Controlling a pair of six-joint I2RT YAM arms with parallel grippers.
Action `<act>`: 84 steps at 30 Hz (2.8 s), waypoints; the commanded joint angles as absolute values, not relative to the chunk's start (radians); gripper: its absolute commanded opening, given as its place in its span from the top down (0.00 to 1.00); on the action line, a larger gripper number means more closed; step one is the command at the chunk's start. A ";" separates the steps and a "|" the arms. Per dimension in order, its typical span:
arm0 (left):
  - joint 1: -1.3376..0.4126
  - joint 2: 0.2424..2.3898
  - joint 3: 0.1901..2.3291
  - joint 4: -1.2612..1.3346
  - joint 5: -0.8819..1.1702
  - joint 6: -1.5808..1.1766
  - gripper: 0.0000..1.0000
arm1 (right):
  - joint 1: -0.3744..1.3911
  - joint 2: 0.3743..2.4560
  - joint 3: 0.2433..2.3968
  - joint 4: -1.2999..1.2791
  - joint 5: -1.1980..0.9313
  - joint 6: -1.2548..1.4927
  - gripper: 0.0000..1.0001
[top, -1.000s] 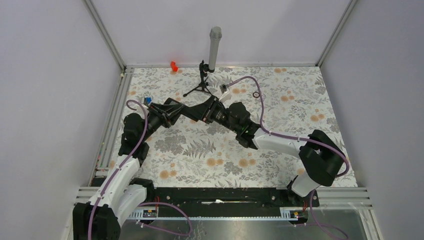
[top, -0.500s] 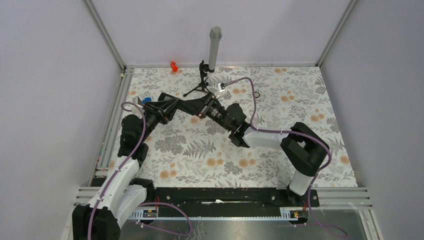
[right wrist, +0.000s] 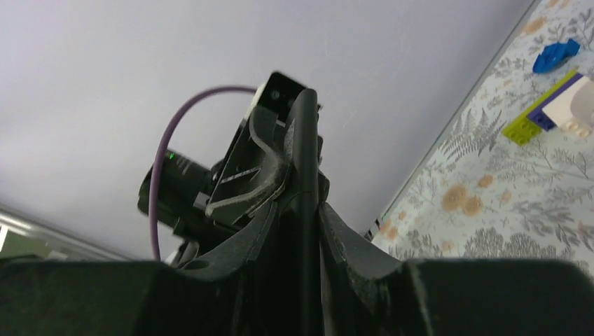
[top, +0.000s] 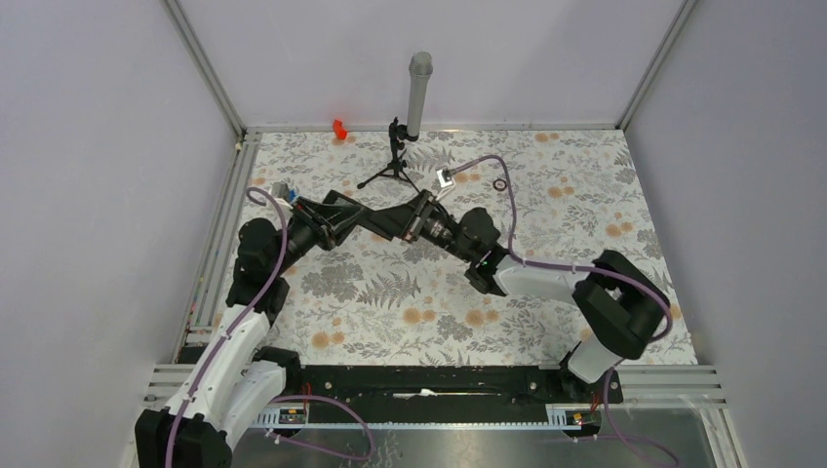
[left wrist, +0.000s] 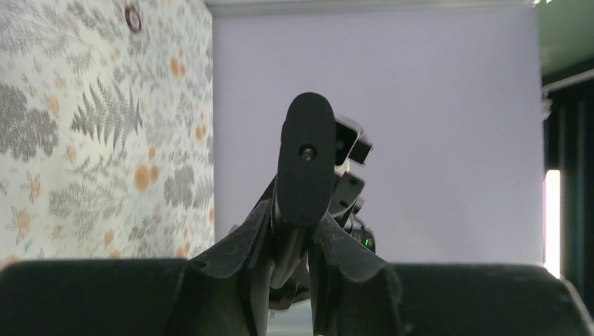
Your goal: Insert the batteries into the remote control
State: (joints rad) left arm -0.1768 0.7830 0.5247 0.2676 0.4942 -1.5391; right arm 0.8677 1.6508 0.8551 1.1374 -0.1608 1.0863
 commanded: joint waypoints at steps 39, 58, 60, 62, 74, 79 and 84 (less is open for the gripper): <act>-0.205 0.807 0.666 0.389 0.993 -1.193 1.00 | 0.741 1.721 1.007 1.054 -0.776 1.078 0.67; -0.173 0.781 0.794 0.100 0.931 -0.937 1.00 | 0.736 1.573 0.907 1.180 -0.958 1.009 0.14; -0.173 0.782 0.785 0.111 0.931 -0.939 1.00 | 0.735 1.562 0.905 1.186 -0.984 1.003 0.11; -0.173 0.784 0.781 0.120 0.938 -0.940 1.00 | 0.736 1.559 0.905 1.173 -0.984 0.997 0.11; -0.173 0.783 0.758 0.170 1.020 -0.933 1.00 | 0.736 1.637 0.974 1.172 -0.924 1.022 0.46; -0.173 0.787 0.749 0.149 0.960 -0.936 1.00 | 0.737 1.645 0.986 1.184 -0.943 1.032 0.62; -0.173 0.824 0.743 0.189 0.905 -0.969 1.00 | 0.738 1.662 0.997 1.223 -0.975 1.070 0.65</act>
State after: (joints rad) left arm -0.1692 0.8082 0.7422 0.1017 0.9394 -0.9421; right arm 0.7422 1.6402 0.9459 1.1454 -0.9604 1.0485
